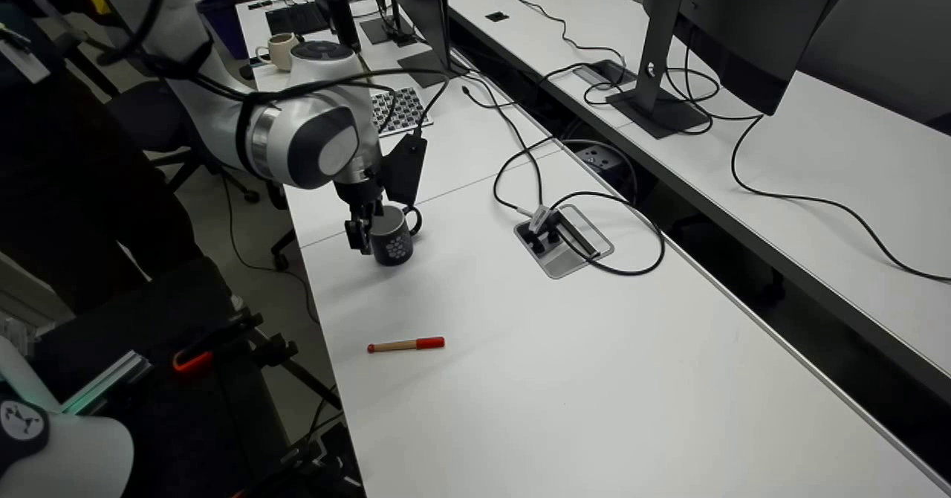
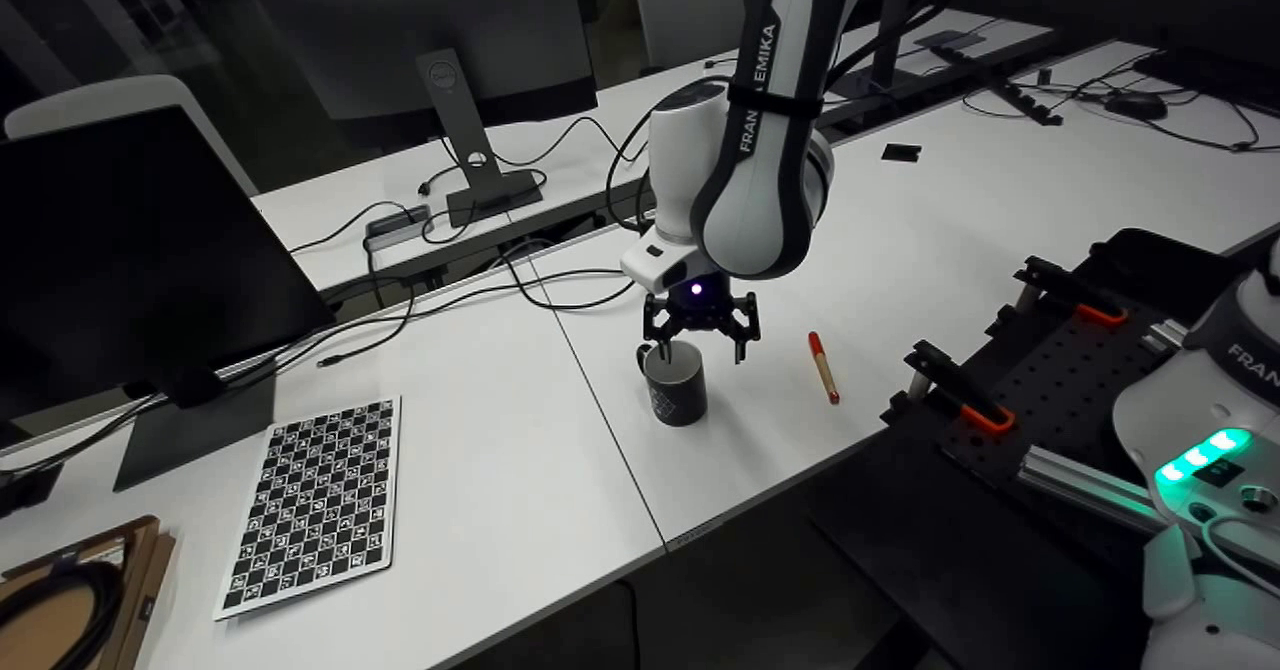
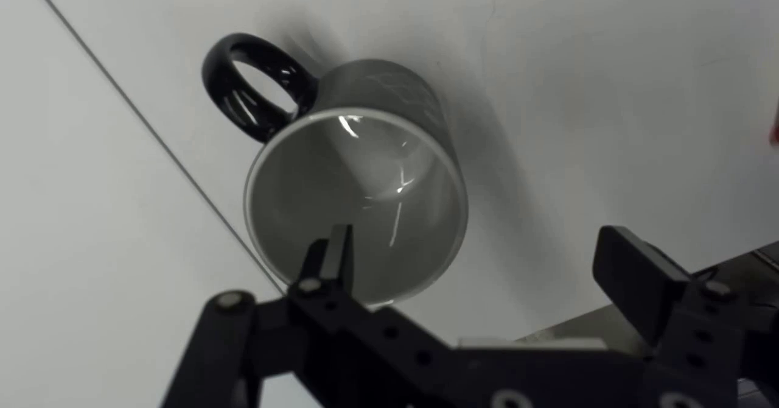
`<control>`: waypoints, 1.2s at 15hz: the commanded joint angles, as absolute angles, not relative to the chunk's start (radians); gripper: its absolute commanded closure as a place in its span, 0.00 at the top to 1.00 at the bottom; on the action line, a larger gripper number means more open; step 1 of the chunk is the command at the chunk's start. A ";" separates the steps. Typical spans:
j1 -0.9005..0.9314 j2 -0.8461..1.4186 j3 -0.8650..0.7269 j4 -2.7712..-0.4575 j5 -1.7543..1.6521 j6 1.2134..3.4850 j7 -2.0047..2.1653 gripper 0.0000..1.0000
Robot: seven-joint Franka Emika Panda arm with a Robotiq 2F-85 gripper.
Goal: Make the cup lie down
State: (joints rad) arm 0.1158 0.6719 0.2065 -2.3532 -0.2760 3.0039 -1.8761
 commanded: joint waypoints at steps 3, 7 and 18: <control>0.143 0.731 0.175 -2.303 -0.316 3.017 -1.804 0.99; 0.139 0.752 0.176 -2.288 -0.325 3.019 -1.786 0.66; 0.139 0.768 0.171 -2.270 -0.349 3.020 -1.758 0.00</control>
State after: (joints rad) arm 0.1304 0.7542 0.1841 -2.2842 -0.3168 3.0039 -1.7935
